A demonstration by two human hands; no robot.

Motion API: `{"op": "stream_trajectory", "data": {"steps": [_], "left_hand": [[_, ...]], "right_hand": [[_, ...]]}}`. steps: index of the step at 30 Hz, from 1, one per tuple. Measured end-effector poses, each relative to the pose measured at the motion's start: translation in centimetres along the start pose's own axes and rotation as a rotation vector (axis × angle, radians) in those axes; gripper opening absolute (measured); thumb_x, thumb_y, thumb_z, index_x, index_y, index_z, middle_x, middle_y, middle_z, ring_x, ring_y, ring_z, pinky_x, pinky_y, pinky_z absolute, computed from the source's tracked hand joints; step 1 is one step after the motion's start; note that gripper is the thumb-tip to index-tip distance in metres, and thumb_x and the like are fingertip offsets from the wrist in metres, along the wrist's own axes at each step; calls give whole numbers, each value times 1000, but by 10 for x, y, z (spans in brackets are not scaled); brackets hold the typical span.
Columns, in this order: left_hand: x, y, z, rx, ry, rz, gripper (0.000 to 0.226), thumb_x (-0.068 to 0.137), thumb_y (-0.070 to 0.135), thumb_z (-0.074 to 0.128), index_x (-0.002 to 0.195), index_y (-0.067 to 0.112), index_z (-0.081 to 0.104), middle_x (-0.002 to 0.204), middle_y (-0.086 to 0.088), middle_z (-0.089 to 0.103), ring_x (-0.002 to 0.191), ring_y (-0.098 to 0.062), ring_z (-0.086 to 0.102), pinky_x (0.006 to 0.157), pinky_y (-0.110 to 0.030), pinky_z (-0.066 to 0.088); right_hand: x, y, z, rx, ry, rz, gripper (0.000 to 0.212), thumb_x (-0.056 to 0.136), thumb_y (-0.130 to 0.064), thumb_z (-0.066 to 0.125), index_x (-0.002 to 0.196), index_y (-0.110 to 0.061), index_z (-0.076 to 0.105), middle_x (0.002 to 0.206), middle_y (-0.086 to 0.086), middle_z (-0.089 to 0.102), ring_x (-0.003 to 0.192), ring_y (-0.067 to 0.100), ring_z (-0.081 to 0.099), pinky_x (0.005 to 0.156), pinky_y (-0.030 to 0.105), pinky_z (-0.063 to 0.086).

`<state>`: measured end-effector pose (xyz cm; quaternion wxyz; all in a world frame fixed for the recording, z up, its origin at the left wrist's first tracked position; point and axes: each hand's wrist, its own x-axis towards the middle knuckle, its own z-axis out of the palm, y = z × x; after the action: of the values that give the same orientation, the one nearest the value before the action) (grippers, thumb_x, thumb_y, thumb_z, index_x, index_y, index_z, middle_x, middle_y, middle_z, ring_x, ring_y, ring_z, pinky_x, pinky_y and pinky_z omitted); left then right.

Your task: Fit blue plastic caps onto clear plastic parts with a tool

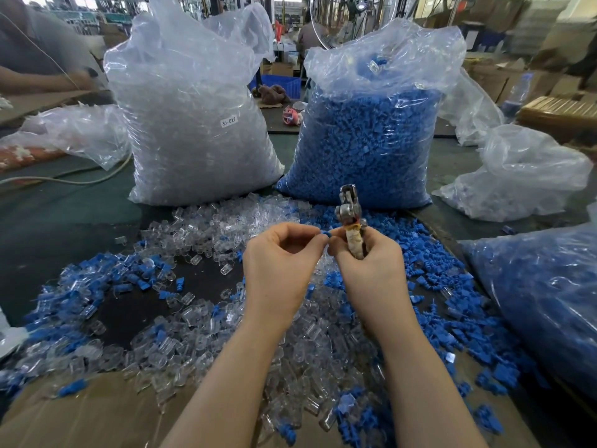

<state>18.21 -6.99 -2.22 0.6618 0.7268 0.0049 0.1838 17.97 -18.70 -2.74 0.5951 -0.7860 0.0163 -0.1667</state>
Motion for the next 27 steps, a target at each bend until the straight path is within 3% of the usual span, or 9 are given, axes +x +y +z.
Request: {"op": "stream_trajectory", "data": {"steps": [4,9,15,27], "left_hand": [[2,-2,0,8,16,-19,15,82,10,79,78,23,73,73,7,74,71,-11,71,71,-28,60],[4,-1,-2,-97,-5,-65,13,87,4,72,82,16,71,71,5,72,67,-1,67,65,-14,53],[5,-1,-5,-98,-58,-19,7,90,3,67,89,10,70,81,-4,72,74,-6,68,68,-13,52],[7,-5,-7,-151,-105,-9,11,91,1,65,88,11,68,77,1,70,69,-3,66,67,-13,51]], "right_hand": [[0,-2,-3,20,-58,6,11,89,-19,66,82,-27,68,78,3,70,76,29,64,72,52,55],[4,1,-15,-130,-172,-2,9,88,-21,68,86,-29,64,80,-14,68,73,8,63,76,44,56],[3,3,-22,-283,-304,-20,9,87,-21,65,95,-18,61,86,2,67,83,27,63,80,53,53],[3,7,-22,-340,-367,-31,10,86,-20,64,94,-21,59,86,2,66,81,25,61,77,49,52]]}}
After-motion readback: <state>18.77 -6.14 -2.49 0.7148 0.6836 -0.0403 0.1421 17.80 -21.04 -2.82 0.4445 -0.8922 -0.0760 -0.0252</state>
